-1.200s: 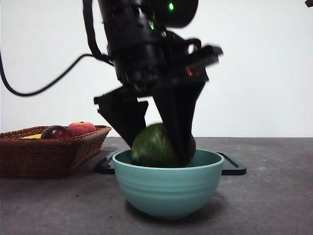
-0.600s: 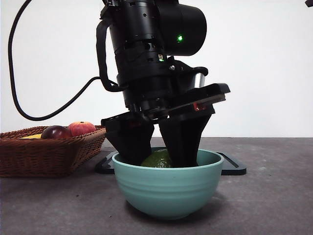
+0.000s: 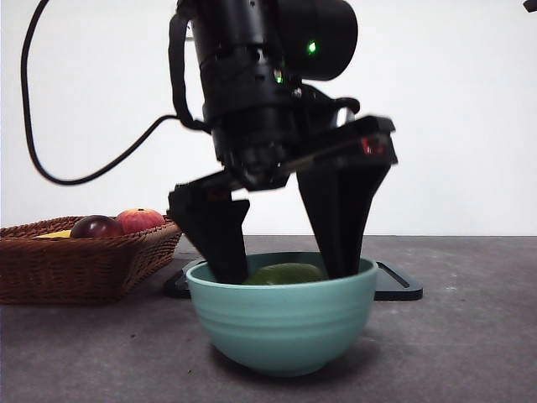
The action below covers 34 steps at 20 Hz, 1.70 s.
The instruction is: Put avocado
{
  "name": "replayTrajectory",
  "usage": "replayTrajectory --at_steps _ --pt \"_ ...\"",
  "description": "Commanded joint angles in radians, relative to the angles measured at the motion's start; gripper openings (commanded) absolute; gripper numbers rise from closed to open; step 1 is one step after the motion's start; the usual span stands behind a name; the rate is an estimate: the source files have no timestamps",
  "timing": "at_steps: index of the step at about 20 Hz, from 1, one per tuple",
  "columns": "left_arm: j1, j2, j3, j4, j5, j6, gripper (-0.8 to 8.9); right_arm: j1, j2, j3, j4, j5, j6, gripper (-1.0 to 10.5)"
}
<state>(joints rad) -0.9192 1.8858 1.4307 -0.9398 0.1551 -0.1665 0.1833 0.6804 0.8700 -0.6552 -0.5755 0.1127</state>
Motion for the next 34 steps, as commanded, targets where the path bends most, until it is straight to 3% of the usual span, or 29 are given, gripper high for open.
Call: replayTrajectory --at_steps 1,10,14,21,34 --pt "-0.012 -0.017 0.066 -0.031 -0.002 0.023 4.99 0.004 0.003 0.019 0.003 -0.001 0.007 5.8" --pt "0.024 -0.378 0.08 -0.083 -0.004 0.118 4.98 0.004 0.004 0.019 -0.002 -0.001 0.01 5.8" --pt "0.075 -0.586 0.079 -0.091 -0.058 0.152 4.99 0.005 0.004 0.019 -0.002 -0.001 0.01 5.8" --pt "0.151 -0.876 -0.01 -0.173 -0.127 0.143 4.99 0.005 0.004 0.019 -0.004 -0.001 0.007 5.8" --pt "0.163 -1.422 -0.439 -0.115 -0.13 0.06 5.7 0.01 0.027 0.019 -0.006 0.053 0.012 5.8"
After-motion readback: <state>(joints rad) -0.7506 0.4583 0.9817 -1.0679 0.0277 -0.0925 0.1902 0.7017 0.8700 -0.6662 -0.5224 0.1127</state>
